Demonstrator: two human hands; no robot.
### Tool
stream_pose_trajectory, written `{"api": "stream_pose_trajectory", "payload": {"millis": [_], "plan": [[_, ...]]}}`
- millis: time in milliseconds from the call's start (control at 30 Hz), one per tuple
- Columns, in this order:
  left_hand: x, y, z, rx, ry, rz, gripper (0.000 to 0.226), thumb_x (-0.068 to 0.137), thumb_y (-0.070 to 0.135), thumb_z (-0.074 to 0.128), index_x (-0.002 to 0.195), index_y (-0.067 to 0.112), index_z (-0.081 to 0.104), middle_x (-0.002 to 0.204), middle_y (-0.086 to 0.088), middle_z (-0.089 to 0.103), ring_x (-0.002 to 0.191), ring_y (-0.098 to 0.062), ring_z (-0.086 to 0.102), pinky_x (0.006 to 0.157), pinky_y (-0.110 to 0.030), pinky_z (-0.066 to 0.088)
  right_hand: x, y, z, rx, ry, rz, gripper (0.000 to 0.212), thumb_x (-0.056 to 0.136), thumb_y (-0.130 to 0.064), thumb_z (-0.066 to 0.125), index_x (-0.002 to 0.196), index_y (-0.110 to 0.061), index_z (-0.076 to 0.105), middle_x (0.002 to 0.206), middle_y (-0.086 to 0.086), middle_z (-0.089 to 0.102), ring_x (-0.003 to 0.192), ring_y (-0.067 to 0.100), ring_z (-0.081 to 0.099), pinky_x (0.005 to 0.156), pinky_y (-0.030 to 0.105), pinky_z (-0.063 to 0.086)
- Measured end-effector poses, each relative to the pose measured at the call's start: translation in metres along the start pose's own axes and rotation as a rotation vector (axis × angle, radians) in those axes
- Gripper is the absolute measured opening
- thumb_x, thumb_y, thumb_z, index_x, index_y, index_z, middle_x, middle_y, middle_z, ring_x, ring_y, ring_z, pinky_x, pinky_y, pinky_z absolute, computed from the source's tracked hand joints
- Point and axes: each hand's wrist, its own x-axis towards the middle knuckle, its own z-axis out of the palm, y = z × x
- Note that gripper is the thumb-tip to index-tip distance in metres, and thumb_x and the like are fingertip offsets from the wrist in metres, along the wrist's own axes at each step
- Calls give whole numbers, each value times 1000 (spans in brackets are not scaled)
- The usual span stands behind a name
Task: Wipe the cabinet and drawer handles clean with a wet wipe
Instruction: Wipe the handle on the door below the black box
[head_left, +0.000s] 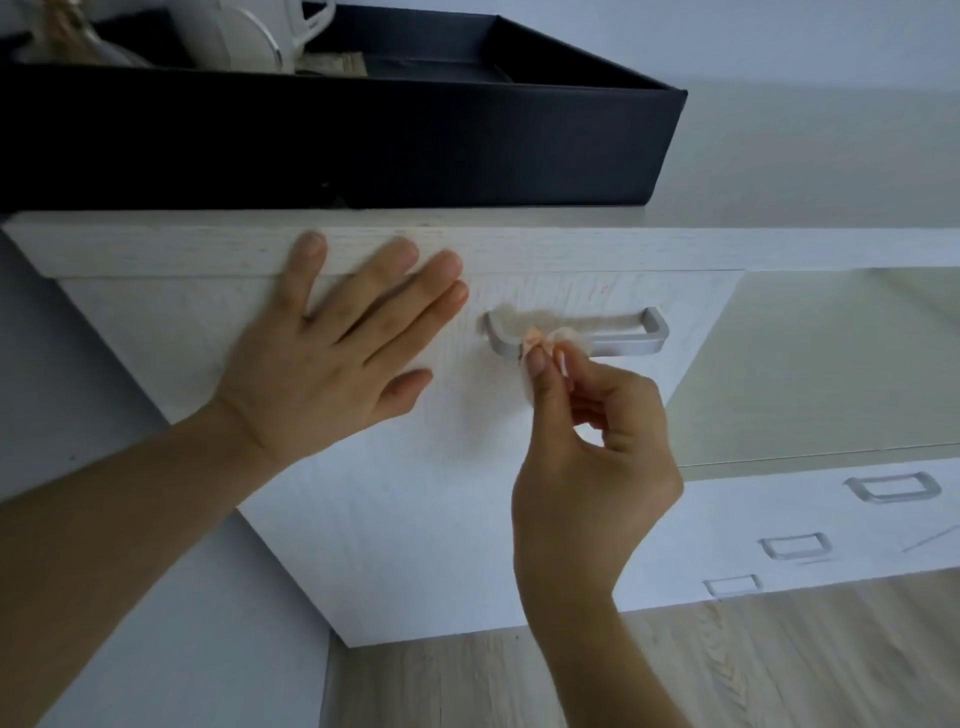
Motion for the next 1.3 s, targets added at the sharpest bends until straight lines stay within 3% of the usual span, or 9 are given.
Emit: {"api": "stream_pose_trajectory", "payload": {"millis": [133,333,500,633,767,933,1067,1200,1300], "plan": [[-1,4,6,23,11,-8,73,95,47,39,149,3,19,158,-16,1,145,-31,1,113,-57,4,3,7,1,108,74,89,6,81,-20,73,81,-20,67,76,-7,66,67,6,62,66,15,48],[-6,7,7,50,4,-3,71,95,45,37,149,2,19,155,-17,13,145,-33,1,113,-58,4,-1,2,4,60,15,5,8,80,-23,72,83,-26,65,77,-10,64,68,2,59,66,10,45],[-7,8,9,62,10,0,71,96,46,34,149,2,18,157,-19,1,145,-34,-1,113,-58,4,-5,3,6,-4,-45,-115,6,81,-18,71,84,-13,69,74,-11,60,66,4,57,67,5,43],[-6,10,10,37,28,-25,72,95,47,35,149,3,17,158,-17,1,145,-32,0,113,-59,3,4,7,-1,61,7,-29,8,82,-23,72,83,-28,65,76,-11,63,69,4,60,67,12,46],[-7,10,10,34,29,-21,72,94,47,35,149,3,19,158,-17,2,145,-32,1,113,-59,4,-7,1,8,-19,-107,-157,6,80,-17,74,81,-15,68,73,-11,59,67,4,56,68,4,41],[-7,12,8,11,17,-31,72,95,47,34,149,3,15,157,-17,-3,145,-32,-3,113,-58,3,-5,1,6,82,49,86,12,79,-26,74,78,-30,63,78,-10,67,70,6,63,69,19,49],[-6,11,7,9,10,-39,73,95,47,33,150,4,14,157,-17,-5,145,-33,-5,113,-58,4,1,-2,4,34,107,62,9,83,-27,71,83,-24,62,79,-7,64,68,4,58,66,23,49],[-7,12,8,21,12,-30,72,96,48,31,150,4,13,157,-18,-5,145,-34,-5,113,-57,3,-1,-4,11,-55,57,-89,9,85,-26,69,84,-19,64,76,-8,55,61,1,51,60,12,43],[-8,12,8,31,12,-26,72,96,48,31,150,4,13,157,-19,-4,145,-34,-4,113,-57,2,-8,-4,15,-100,-14,-144,15,82,-22,73,82,-9,65,76,-3,57,60,8,52,61,5,41]]}}
